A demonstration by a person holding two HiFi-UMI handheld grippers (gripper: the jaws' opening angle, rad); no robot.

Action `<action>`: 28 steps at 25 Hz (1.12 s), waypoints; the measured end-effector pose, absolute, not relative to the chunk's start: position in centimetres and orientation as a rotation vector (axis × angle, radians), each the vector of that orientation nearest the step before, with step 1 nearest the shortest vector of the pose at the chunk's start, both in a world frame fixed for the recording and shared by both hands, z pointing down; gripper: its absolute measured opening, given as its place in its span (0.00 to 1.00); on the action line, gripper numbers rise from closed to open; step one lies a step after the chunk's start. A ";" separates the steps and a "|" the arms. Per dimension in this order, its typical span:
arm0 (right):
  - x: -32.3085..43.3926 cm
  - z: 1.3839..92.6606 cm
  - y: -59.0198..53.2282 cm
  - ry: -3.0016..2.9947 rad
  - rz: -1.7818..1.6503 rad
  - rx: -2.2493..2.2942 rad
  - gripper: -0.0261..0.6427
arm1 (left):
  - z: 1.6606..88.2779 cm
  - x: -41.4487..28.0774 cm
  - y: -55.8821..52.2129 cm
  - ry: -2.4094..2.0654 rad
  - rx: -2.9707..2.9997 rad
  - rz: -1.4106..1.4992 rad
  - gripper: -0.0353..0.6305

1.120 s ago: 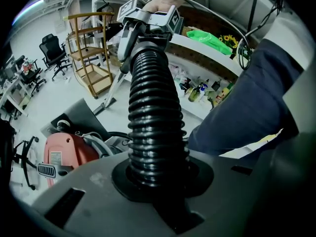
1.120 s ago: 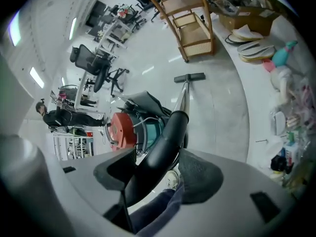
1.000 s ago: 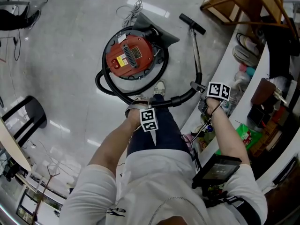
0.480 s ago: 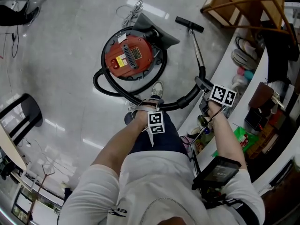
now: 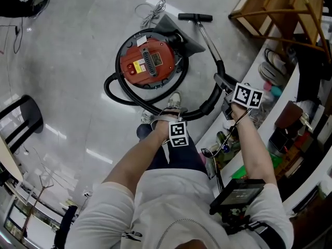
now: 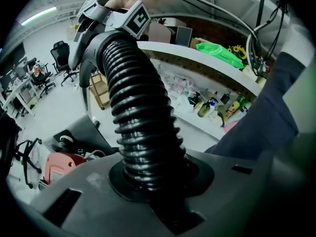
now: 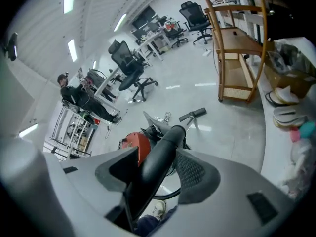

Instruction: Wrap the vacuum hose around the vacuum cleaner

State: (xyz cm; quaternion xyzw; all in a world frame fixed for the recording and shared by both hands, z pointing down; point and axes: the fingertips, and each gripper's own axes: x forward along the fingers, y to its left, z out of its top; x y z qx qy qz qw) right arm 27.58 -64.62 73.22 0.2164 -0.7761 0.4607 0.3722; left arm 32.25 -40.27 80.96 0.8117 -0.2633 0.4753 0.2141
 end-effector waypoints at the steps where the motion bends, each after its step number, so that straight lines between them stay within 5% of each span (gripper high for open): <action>1: 26.7 73.2 -65.1 -1.997 1.161 0.538 0.40 | 81.0 32.1 -40.8 -0.745 2.243 1.312 0.17; 28: 16.5 71.0 -70.7 -2.213 0.939 0.466 0.38 | 80.5 28.4 -48.5 -0.986 2.221 1.180 0.21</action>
